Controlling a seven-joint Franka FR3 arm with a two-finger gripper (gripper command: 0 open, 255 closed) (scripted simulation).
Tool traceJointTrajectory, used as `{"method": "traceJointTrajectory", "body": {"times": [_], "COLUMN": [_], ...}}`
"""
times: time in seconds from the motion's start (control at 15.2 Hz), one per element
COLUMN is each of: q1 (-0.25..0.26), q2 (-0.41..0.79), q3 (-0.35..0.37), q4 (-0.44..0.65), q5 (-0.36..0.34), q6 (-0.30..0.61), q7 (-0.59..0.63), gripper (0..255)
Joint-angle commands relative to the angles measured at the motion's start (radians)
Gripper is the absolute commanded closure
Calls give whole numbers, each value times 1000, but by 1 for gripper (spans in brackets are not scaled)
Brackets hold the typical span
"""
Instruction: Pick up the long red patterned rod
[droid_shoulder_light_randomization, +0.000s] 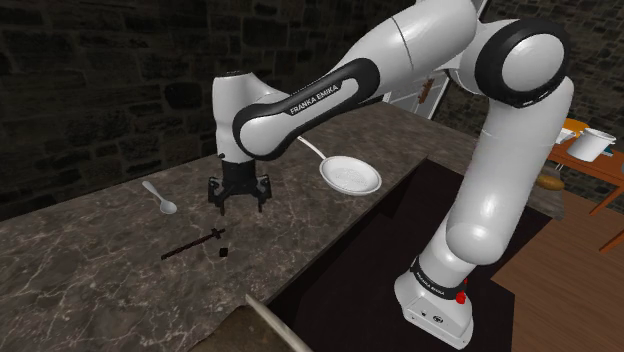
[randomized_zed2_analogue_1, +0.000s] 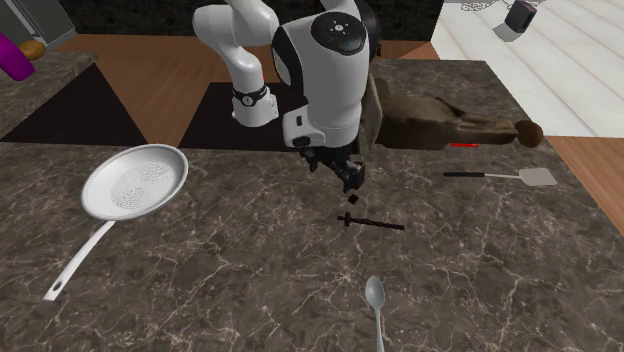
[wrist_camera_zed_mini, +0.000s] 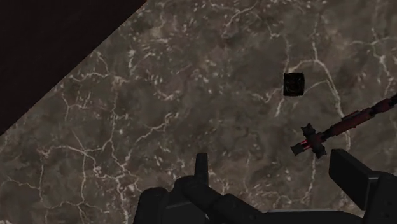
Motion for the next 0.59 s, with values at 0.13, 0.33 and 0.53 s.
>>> {"method": "traceJointTrajectory", "body": {"times": [0.13, 0.33, 0.53], "q1": [52, 82, 88], "q2": [182, 266, 291], "q3": [-31, -53, -61], "q4": [142, 219, 212], "q5": [-71, -94, -106], "q6": [28, 34, 64], "q7": [136, 192, 197], "gripper": [0, 0, 0]}}
